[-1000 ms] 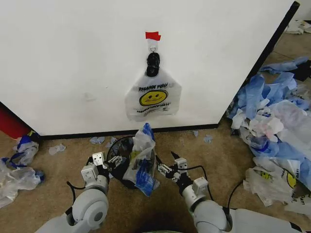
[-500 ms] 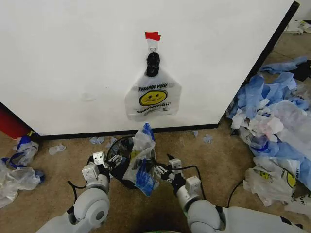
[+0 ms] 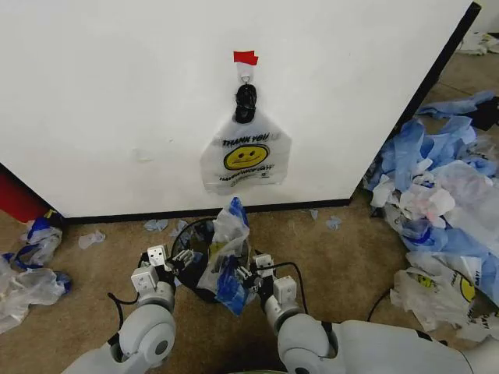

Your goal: Pick up the garbage bag from the wall and place it over the trash bin.

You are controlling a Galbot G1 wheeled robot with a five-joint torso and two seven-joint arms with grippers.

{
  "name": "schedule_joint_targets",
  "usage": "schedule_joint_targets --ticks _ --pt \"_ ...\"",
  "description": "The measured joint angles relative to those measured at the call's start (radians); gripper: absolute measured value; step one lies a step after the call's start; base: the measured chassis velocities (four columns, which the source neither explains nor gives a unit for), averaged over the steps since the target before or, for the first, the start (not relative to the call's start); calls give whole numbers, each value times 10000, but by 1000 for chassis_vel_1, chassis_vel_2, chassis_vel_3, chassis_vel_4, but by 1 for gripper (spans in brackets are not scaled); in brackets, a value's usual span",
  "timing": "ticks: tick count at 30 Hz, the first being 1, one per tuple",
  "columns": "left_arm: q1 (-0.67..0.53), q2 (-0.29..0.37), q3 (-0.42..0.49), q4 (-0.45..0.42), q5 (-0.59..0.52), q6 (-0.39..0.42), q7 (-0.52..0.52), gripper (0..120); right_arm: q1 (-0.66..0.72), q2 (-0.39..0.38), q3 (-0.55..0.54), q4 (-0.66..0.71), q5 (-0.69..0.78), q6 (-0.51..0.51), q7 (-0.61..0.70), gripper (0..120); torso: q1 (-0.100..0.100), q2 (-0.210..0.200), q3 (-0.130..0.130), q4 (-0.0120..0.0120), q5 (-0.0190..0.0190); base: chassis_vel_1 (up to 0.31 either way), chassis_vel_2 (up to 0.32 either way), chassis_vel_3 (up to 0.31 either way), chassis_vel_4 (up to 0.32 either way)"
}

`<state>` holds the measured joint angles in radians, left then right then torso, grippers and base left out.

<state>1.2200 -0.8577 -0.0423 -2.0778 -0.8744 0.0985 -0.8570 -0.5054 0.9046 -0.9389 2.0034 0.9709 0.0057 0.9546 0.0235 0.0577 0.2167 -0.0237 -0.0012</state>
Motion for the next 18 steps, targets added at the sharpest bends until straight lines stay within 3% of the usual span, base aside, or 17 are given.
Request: schedule_joint_targets --ticks 18 --pt "17 -162 166 197 304 -120 56 96 415 442 -239 -345 320 -400 236 58 0 2 0 1 -2 0 0 0 0"
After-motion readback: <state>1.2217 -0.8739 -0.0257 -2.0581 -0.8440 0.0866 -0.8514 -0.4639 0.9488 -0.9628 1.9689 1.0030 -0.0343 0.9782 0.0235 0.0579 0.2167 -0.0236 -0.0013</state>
